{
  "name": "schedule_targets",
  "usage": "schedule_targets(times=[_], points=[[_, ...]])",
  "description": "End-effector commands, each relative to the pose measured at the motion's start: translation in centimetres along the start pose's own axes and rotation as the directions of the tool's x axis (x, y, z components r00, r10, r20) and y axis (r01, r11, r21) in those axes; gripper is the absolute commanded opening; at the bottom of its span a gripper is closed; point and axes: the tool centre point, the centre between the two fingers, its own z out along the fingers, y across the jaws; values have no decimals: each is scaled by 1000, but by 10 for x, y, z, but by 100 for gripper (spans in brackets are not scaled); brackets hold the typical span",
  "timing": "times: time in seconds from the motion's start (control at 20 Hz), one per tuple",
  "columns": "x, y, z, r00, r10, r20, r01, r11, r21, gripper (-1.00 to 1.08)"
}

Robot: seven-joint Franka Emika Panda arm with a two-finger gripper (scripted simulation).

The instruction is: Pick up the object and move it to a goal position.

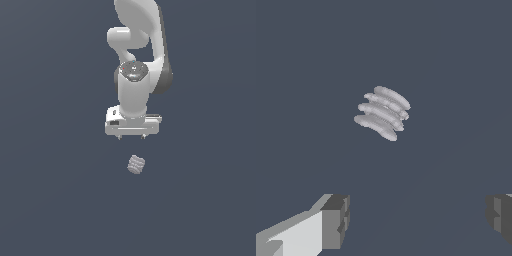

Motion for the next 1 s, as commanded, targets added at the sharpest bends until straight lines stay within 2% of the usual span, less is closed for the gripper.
schedule_targets(times=[0.0, 0.45, 0.95], points=[[0, 0, 0, 1000, 0, 0, 0, 1000, 0, 100], [11, -19, -5, 999, -36, -27, 36, 999, -15, 100], [13, -19, -2, 997, -75, -24, 75, 997, -17, 100]])
